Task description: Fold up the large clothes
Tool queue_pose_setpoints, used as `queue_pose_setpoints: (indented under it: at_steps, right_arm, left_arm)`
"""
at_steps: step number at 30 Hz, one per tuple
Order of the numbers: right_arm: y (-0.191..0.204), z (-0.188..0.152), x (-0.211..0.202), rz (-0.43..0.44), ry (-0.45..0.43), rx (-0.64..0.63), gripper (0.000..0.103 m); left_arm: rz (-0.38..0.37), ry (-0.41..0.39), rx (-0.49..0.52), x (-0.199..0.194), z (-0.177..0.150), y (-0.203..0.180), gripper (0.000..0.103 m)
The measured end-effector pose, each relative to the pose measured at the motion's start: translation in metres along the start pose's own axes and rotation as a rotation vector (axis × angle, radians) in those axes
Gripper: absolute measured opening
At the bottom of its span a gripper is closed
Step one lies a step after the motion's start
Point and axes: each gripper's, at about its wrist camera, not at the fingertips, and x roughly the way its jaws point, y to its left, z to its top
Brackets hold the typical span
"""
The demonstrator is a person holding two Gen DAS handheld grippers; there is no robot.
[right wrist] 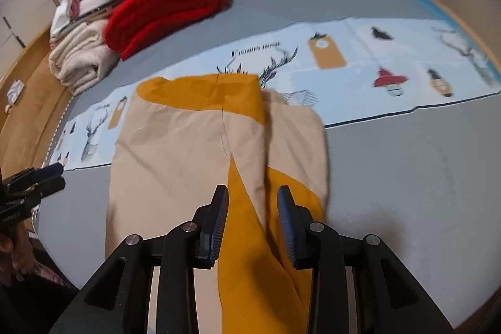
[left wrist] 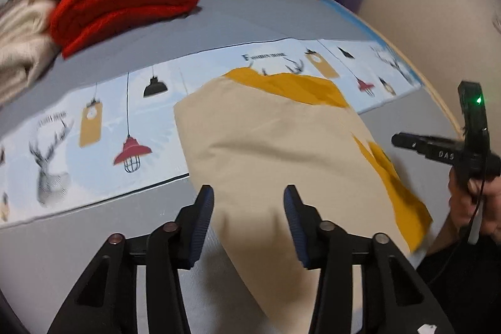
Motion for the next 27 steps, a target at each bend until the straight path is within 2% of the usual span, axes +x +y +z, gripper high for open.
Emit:
queue_pose_setpoints:
  at_steps: [2, 7, 12, 17, 18, 19, 24, 27]
  right_arm:
    - [0.003, 0.009, 0.024, 0.002, 0.024, 0.013, 0.034]
    - [-0.01, 0.031, 0.087, 0.022, 0.116, 0.101, 0.036]
    - [-0.024, 0.052, 0.118, 0.065, 0.113, 0.21, 0.036]
    - [-0.028, 0.07, 0.125, 0.064, 0.046, 0.212, 0.033]
    - [-0.029, 0.073, 0.125, 0.076, 0.032, 0.212, 0.017]
    - [-0.03, 0.075, 0.126, 0.09, 0.027, 0.208, 0.006]
    - [-0.028, 0.083, 0.115, 0.091, -0.046, 0.205, 0.002]
    - [-0.032, 0.085, 0.114, 0.029, -0.055, 0.225, 0.002]
  left_arm:
    - [0.003, 0.085, -0.072, 0.026, -0.002, 0.01, 0.03]
    - [-0.043, 0.113, -0.105, 0.053, 0.006, 0.005, 0.03]
    - [-0.041, 0.161, -0.096, 0.079, 0.007, -0.002, 0.03]
    - [-0.034, 0.109, -0.108, 0.089, 0.022, 0.009, 0.03]
    - [-0.039, 0.1, -0.121, 0.091, 0.024, 0.011, 0.03]
    - [-0.045, 0.091, -0.136, 0.093, 0.027, 0.015, 0.03]
    - [-0.054, 0.034, -0.16, 0.104, 0.041, 0.021, 0.03]
    - [-0.071, -0.005, -0.158, 0.11, 0.049, 0.02, 0.03]
